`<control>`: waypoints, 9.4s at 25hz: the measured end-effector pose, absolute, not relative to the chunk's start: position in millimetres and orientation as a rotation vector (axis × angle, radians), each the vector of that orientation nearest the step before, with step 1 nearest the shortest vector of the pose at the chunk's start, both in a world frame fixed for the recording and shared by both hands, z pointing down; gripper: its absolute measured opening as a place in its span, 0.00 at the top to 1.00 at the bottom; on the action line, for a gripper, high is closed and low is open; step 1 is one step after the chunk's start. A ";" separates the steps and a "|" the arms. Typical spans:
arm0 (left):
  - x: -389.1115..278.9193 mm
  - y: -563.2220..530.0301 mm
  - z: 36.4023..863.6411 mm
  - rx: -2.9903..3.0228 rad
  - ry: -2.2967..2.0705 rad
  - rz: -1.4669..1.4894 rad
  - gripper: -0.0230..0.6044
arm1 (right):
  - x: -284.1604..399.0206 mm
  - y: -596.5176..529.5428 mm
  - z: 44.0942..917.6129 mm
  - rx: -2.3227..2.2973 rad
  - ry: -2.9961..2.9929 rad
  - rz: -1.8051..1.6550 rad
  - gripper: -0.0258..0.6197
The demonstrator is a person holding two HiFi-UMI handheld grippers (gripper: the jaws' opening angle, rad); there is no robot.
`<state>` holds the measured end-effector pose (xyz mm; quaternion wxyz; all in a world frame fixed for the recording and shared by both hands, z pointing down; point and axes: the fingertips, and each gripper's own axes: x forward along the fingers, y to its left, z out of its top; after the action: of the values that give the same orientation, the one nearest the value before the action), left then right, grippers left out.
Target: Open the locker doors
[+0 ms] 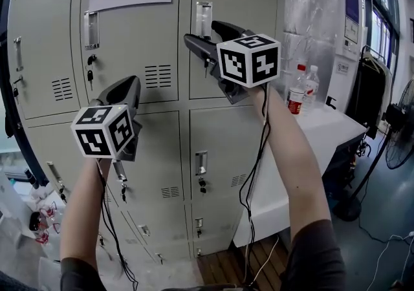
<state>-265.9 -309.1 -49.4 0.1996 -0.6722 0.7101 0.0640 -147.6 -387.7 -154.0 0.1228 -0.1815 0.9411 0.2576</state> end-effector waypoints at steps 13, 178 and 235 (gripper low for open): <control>-258.1 -316.1 -59.3 -1.910 1.963 0.228 0.95 | -181.7 -408.9 -174.7 -0.589 2.818 0.656 0.46; -239.4 -283.2 302.5 -2.161 2.130 -0.078 0.95 | -74.8 -353.7 244.4 -0.919 2.832 0.315 0.48; -257.9 -276.0 349.6 -2.250 2.285 -0.039 0.95 | -153.2 -413.4 271.1 -1.132 2.857 -0.003 0.66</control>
<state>-257.9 -276.0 349.6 -0.0327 -0.7011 0.7122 -0.0121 -153.2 -413.4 271.1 0.0345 -0.3682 0.9291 -0.0010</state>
